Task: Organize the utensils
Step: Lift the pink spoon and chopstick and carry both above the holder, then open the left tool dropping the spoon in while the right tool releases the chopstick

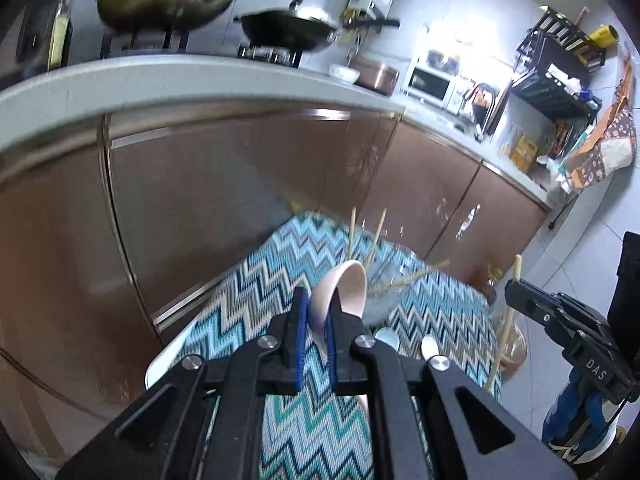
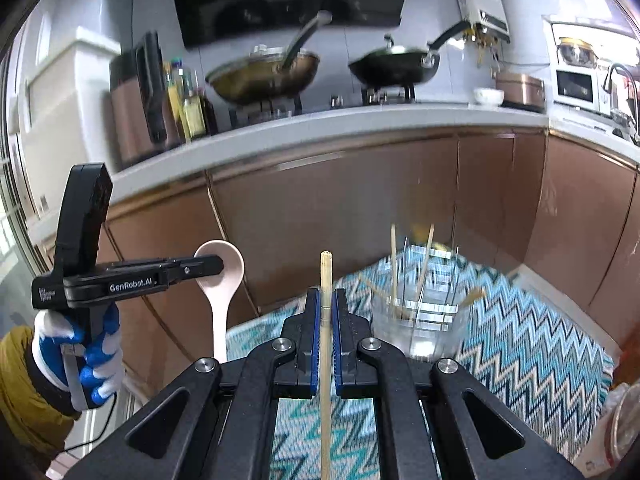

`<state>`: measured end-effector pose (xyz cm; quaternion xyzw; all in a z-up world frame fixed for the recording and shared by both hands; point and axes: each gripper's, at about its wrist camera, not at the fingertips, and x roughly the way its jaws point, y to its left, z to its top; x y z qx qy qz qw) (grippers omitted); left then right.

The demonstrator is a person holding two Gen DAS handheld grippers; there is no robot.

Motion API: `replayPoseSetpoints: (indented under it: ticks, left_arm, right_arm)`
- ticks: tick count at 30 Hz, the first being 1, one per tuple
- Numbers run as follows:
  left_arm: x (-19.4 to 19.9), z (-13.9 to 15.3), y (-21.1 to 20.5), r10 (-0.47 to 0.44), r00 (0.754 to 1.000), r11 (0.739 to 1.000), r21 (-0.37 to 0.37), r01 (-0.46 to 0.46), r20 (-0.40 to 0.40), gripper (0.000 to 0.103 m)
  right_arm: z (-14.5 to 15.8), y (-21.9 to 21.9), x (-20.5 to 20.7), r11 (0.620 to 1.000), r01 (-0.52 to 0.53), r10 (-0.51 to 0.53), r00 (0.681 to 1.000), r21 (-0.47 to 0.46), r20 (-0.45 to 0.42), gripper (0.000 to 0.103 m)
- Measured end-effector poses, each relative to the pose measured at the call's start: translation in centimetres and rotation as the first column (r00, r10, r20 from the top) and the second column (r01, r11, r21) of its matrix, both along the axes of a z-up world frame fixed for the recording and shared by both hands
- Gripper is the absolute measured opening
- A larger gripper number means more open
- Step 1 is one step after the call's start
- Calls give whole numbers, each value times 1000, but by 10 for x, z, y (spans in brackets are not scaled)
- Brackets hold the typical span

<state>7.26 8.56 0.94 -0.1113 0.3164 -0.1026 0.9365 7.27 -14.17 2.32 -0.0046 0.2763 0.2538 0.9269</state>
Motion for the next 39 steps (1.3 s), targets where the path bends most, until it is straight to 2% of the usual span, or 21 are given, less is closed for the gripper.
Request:
replayPoseSetpoints:
  ticks: [5, 9, 13, 17, 23, 29, 34, 39]
  left_arm:
    - [11, 29, -13, 37, 992, 999, 14, -39, 122, 8]
    - [29, 44, -31, 80, 969, 996, 20, -87, 233, 8]
    - [54, 41, -51, 132, 946, 989, 20, -145, 297, 8]
    - [86, 25, -80, 179, 919, 974, 68, -215, 351, 8]
    - [123, -7, -110, 214, 900, 956, 106, -272, 379, 8]
    - [138, -39, -128, 225, 891, 935, 171, -312, 395, 8]
    - [147, -58, -131, 226, 905, 938, 171, -303, 361, 8]
    - [151, -72, -129, 207, 928, 956, 140, -259, 309, 11]
  right_arm:
    - [21, -9, 16, 998, 11, -17, 995, 70, 96, 5]
    - [39, -16, 34, 991, 41, -67, 975, 124, 214, 6]
    - [44, -21, 55, 986, 76, -117, 948, 147, 295, 6]
    - [39, -22, 88, 983, 116, -159, 924, 139, 347, 5]
    - [15, -33, 126, 970, 179, -227, 910, 167, 346, 5]
    - [-20, -30, 147, 963, 237, -268, 897, 128, 351, 5]
    - [-43, -31, 153, 960, 264, -281, 899, 96, 335, 6]
    - [-59, -34, 152, 958, 278, -285, 912, 66, 294, 6]
